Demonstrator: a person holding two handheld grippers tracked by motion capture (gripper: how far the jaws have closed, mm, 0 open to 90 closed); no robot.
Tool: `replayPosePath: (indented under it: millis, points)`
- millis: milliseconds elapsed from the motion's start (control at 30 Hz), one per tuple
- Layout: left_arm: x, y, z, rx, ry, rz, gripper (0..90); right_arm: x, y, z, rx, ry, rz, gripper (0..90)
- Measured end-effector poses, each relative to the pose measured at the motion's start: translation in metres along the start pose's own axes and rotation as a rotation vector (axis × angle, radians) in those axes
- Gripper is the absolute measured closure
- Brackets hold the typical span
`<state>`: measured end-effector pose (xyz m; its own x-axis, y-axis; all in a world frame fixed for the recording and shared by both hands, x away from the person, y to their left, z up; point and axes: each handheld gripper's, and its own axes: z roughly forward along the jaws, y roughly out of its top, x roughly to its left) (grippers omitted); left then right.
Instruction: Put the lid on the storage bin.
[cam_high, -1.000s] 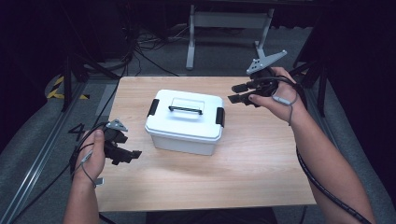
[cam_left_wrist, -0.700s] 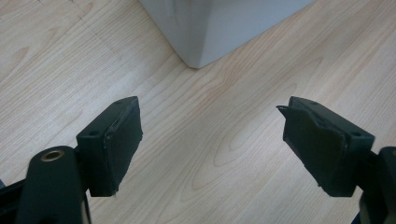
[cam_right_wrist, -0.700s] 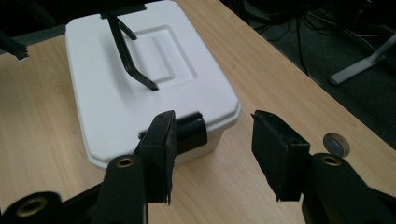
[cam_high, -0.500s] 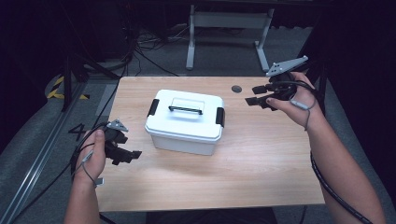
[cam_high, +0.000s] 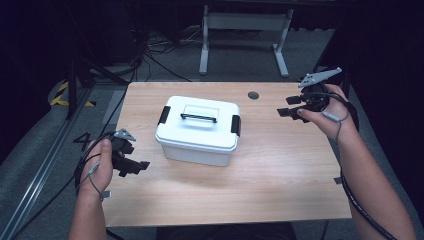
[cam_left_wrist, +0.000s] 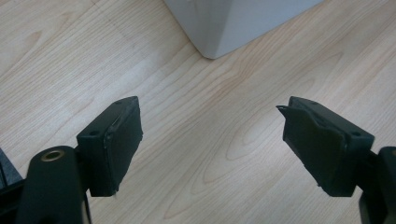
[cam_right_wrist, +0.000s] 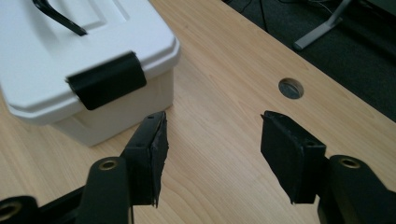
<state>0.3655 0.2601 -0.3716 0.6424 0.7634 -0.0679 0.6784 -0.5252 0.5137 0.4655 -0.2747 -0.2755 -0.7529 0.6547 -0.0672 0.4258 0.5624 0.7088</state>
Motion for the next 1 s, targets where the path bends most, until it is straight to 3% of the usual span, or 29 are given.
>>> replayPosePath:
  millis: [133, 367, 633, 767, 900, 1000]
  points:
    - [0.002, -0.001, -0.001, -0.026, 0.028, -0.035, 21.5, -0.009, -0.017, 0.003, 0.021, -0.019, 0.019, 41.2]
    - [0.001, -0.005, 0.0, -0.049, 0.03, -0.055, 21.5, -0.018, -0.04, 0.005, 0.032, -0.051, 0.039, 40.5]
    - [-0.001, -0.009, 0.004, -0.042, 0.029, -0.024, 21.3, -0.022, -0.067, 0.012, 0.034, -0.073, 0.068, 38.5]
    - [-0.003, -0.011, 0.005, -0.029, 0.008, -0.003, 21.0, -0.03, -0.088, 0.018, -0.008, -0.053, 0.109, 38.5]
    - [-0.002, -0.01, 0.007, -0.019, 0.018, -0.006, 20.9, -0.036, -0.113, 0.034, 0.037, -0.077, 0.13, 38.6]
    - [-0.002, -0.01, 0.008, -0.014, 0.021, -0.007, 21.0, -0.035, -0.12, 0.04, 0.045, -0.066, 0.14, 38.6]
